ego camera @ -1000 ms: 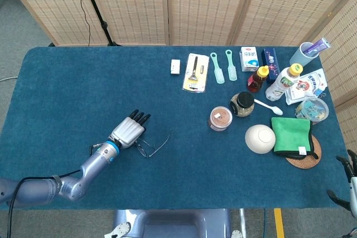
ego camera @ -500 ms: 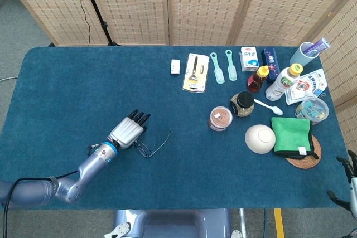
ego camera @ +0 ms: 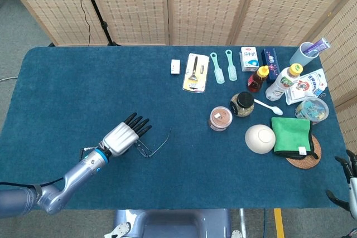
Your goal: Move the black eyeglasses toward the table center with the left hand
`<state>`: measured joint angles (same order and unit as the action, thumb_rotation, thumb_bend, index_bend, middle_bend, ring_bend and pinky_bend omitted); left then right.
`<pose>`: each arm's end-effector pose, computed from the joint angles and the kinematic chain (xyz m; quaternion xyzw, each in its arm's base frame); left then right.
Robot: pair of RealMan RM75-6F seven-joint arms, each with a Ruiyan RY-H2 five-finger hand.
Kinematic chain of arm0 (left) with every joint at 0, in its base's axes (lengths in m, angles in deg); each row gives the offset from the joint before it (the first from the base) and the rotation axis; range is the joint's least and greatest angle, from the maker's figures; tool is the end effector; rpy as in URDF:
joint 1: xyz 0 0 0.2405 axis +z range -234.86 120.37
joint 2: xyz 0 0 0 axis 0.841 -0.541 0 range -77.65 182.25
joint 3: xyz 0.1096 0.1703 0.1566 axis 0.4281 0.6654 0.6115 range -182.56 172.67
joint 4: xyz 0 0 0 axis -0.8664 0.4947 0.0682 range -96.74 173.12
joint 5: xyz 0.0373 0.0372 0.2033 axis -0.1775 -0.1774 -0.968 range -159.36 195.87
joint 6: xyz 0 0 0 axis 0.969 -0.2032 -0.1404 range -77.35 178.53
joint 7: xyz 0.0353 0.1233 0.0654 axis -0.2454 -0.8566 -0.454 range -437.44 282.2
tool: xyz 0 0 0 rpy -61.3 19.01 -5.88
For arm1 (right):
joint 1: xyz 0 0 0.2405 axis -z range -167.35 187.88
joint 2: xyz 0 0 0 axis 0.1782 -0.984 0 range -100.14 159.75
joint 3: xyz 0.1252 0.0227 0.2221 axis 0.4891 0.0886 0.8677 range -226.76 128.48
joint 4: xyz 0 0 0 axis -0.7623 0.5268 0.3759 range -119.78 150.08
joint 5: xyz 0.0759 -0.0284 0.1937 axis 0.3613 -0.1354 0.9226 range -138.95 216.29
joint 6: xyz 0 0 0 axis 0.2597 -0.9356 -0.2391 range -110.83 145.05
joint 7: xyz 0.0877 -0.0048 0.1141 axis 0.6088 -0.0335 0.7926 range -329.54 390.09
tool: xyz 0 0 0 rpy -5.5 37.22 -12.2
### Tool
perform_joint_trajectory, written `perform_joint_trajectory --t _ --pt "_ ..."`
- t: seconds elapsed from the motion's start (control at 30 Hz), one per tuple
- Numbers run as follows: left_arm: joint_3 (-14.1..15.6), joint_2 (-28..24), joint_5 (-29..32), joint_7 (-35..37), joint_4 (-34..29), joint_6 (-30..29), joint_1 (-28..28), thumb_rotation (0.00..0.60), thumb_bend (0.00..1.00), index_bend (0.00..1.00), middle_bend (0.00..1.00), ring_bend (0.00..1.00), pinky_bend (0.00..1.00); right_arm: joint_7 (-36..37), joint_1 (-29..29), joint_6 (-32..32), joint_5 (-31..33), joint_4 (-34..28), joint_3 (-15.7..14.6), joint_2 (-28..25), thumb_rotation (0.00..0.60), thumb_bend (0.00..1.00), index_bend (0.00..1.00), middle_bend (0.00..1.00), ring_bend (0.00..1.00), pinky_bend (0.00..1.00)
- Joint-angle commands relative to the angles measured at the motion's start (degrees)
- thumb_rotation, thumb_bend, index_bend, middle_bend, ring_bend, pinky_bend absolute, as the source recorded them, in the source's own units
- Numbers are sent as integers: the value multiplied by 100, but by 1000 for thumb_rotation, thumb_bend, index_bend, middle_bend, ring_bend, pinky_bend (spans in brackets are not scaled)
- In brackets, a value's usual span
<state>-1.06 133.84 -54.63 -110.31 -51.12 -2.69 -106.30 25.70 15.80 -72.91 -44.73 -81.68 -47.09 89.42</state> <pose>-0.1515 0.3118 -0.0156 -0.8806 -0.1608 -0.2527 0.3671 -0.3303 -0.1191 0.1888 0.5471 -0.4029 0.3195 0.6606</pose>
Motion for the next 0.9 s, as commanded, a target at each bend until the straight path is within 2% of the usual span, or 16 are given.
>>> perform_joint_trajectory --t 0.03,0.23,0.5,0.9 --pt "47 40 -110 -146 -36 -12 36 556 209 0 0 0 0 13 12 -22 -11 3 -3 -4 600 188 187 63 84 159" --pt "-20 312 -65 -402 76 166 -23 555 209 0 0 0 0 40 71 -89 -6 5 -20 -20 600 188 187 63 83 159" --pt "-335 831 95 -659 243 263 -163 552 209 0 0 0 0 84 121 -116 26 35 -30 -25 600 188 187 63 84 159" --pt "-797 1491 920 -1065 593 450 -435 554 209 0 0 0 0 110 187 -143 90 49 -35 -30 600 188 188 63 84 159"
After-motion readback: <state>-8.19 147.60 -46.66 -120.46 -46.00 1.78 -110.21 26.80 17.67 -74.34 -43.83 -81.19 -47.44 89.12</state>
